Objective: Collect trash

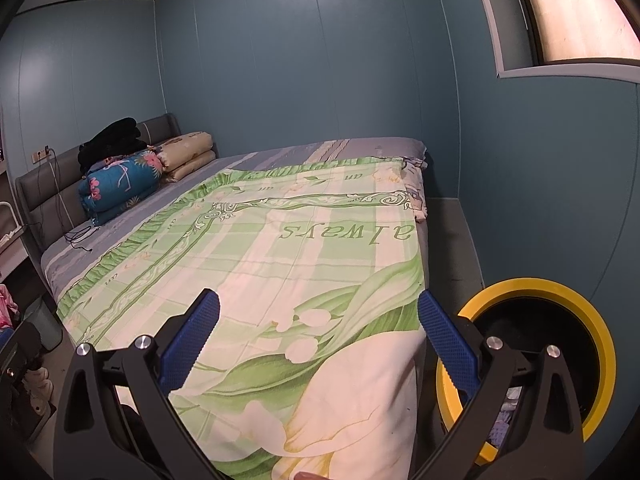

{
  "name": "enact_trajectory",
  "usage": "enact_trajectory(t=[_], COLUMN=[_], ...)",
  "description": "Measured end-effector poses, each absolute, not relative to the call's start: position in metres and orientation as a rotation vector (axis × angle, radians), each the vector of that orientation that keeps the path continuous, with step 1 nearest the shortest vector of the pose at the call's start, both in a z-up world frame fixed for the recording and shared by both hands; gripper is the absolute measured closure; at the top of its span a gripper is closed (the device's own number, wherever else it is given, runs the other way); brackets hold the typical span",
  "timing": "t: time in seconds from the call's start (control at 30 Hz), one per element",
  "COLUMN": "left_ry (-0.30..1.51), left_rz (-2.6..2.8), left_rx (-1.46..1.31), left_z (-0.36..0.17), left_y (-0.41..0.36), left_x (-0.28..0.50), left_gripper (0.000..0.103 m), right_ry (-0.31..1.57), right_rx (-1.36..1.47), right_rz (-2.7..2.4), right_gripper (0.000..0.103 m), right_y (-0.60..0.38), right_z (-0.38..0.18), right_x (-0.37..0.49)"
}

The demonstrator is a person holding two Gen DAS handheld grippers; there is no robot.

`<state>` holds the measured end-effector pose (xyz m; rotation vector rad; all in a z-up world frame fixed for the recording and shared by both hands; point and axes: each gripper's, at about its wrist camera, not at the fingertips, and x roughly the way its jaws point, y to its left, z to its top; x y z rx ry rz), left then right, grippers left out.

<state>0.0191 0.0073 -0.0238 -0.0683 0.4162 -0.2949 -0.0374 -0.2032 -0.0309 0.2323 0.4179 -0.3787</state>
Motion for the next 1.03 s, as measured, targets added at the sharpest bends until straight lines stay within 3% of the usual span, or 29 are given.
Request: enact_trajectory(t=[1.03], left_ry=[0.440], left_rz=[-0.308], left_rx=[-0.068], left_z=[-0.0264], left_y=[0.0055], left_x=[0.0212], left_gripper=[0.008], right_ry=[0.445], right_rx=[0.251], right_rz=[-0.368], right_gripper=[0.008], right_y=[-0.2021], right_z=[-0.0378], right_x=[-0.0369])
